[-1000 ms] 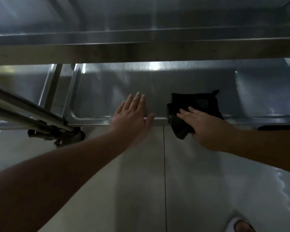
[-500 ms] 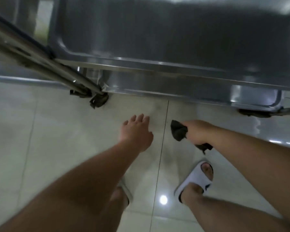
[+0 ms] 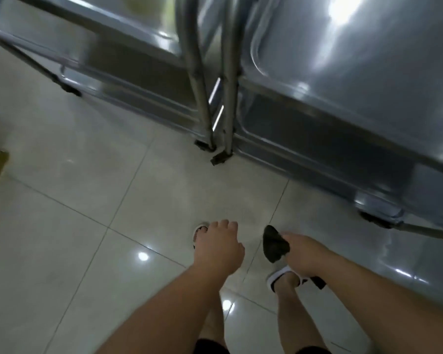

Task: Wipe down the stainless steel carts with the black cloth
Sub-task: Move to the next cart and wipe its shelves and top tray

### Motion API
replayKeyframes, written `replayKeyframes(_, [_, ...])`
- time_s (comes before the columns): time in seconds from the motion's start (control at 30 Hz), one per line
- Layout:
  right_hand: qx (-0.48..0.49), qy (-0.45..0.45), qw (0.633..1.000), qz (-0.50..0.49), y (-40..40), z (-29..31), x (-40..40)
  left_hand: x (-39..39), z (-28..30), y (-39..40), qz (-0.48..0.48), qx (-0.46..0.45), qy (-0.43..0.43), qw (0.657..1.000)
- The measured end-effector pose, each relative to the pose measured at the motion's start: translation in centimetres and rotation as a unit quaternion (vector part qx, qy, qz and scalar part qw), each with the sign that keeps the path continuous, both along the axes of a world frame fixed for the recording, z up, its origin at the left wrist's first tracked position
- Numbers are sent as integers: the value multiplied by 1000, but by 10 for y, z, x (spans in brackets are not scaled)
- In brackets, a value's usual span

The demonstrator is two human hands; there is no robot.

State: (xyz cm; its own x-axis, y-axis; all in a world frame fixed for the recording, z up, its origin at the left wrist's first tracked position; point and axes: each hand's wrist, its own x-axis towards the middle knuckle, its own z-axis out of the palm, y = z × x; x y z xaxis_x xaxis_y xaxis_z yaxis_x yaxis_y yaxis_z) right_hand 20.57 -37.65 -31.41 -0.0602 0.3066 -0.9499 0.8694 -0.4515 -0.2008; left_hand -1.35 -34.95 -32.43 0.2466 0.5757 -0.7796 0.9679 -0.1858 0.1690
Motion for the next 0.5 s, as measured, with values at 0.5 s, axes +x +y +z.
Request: replayKeyframes(0.5, [174,22,980,93,133,282,-216,-237,277,97,120,117,-1,986])
